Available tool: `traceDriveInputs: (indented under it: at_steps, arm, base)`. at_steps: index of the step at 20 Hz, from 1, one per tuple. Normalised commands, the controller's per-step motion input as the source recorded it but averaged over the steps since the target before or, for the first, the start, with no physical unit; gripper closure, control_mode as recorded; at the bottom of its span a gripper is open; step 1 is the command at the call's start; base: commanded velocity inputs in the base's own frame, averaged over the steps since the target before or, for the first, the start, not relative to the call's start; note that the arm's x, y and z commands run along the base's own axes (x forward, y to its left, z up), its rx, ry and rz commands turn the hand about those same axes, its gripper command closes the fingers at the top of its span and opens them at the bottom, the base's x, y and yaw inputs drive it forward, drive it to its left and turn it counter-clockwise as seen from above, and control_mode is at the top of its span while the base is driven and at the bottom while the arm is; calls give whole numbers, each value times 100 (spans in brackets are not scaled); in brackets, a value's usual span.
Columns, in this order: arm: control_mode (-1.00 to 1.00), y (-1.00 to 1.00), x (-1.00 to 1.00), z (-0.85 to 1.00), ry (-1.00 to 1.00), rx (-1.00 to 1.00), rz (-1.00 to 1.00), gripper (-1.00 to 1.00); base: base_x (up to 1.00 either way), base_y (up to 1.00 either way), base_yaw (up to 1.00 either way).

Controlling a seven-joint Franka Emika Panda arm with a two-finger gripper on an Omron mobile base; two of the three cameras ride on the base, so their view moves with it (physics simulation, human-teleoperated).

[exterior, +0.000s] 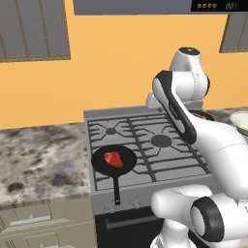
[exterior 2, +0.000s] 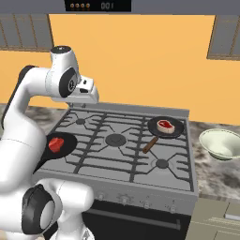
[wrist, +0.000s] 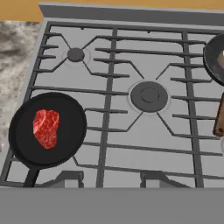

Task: Place one of the steaks on the plate and the other in the bowl. Then place the bowl in the fridge.

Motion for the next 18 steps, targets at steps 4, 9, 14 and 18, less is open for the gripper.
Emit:
traceDriveInputs:
  at_steps: [4,9,14,18]
  arm:
    - [-100,41,-3,-13,0,0,-2,-100]
    - [-100,68,-6,-41,3,0,0,-100]
    - [-100,79,-3,-62,12,1,0,-100]
    - [-100,74,0,-70,13,-1,0,-100]
  base:
    - [0,0,0]
    - [0,0,0]
    - [0,0,0]
    - [0,0,0]
